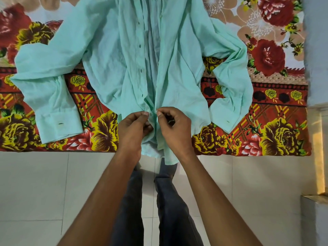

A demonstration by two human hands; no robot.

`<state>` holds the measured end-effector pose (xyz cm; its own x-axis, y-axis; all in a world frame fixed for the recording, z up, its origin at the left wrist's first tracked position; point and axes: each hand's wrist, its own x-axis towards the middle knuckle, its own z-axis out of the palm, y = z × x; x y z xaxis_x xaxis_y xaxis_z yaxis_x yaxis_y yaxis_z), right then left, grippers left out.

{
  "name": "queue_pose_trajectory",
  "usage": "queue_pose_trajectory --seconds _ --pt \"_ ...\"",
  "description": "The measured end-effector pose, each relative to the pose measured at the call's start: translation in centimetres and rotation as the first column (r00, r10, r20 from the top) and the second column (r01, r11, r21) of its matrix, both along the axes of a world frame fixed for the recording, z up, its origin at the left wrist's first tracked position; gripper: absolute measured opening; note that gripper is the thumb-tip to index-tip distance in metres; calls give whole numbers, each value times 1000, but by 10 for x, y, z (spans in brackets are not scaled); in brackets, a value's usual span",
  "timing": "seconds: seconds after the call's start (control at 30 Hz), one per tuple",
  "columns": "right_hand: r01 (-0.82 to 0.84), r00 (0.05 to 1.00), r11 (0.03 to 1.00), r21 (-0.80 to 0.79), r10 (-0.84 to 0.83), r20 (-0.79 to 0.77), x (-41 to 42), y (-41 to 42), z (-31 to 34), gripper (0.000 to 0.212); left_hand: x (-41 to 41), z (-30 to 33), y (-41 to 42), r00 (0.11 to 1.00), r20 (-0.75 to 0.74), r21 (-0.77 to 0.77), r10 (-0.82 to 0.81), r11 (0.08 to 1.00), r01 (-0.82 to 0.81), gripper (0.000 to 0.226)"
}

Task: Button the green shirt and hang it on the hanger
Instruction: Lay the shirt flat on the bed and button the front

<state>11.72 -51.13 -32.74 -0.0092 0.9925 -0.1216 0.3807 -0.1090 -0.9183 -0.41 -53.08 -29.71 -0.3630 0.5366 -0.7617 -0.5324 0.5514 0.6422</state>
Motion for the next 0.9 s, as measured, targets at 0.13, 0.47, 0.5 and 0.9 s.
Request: queue_pose_trajectory --seconds 0.13,0.47,0.5,0.9 --pt "0 1000 1000 12 0 7 -2 -2 3 8 7 -2 -5 999 -13 47 -38 998 38 10" --pt "-24 999 1000 -17 25 20 1 0 6 7 2 -9 -9 986 -123 111 -116 985 130 19" --pt "-37 999 999 -20 37 21 2 1 7 7 0 -9 -8 979 -154 113 -134 982 152 15" --pt "-51 997 998 -36 53 54 1 6 9 15 -6 -3 1 956 -199 112 -216 964 242 11"
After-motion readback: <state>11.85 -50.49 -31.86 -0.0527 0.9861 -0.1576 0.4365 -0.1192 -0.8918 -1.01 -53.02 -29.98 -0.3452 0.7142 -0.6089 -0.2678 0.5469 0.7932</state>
